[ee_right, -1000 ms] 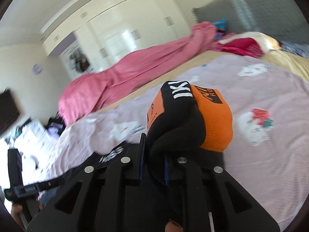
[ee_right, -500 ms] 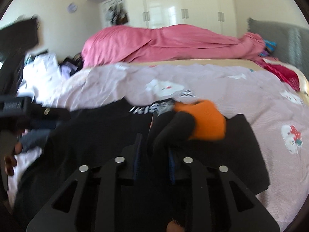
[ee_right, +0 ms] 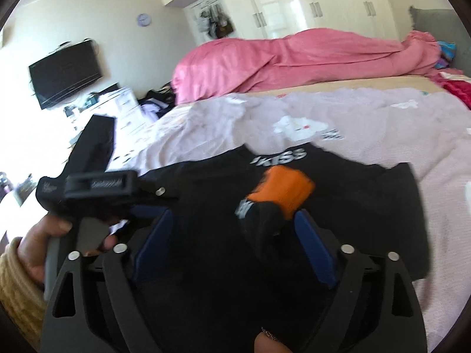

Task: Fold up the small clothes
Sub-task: 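Fold the held sleeve across the romper body and open the right gripper, then grasp the orange cuff of the other sleeve with the left gripper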

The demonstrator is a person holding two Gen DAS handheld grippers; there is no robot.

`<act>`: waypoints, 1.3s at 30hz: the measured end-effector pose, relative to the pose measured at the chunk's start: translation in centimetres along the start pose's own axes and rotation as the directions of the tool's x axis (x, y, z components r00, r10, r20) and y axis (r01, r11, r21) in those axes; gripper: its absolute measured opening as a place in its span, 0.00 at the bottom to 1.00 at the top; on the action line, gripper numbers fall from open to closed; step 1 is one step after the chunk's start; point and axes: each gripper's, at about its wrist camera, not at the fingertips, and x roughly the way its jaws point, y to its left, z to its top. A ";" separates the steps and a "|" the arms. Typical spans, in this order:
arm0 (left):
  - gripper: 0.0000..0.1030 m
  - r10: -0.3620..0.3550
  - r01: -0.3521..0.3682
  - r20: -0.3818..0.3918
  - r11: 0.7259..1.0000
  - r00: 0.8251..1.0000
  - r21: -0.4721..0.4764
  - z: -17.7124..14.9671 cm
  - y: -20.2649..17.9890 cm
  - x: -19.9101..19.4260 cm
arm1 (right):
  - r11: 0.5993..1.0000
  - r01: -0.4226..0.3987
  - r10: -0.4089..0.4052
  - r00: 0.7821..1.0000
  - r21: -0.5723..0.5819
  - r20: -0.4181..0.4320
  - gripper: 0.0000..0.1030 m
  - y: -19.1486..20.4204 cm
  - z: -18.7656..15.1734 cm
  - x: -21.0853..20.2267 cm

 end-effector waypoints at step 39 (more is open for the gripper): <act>0.09 0.078 -0.130 0.252 0.971 0.965 0.200 3.8 -9.3 0.0 | 0.768 0.287 -0.327 0.945 0.573 -0.035 0.84 -16.1 -1.7 -8.3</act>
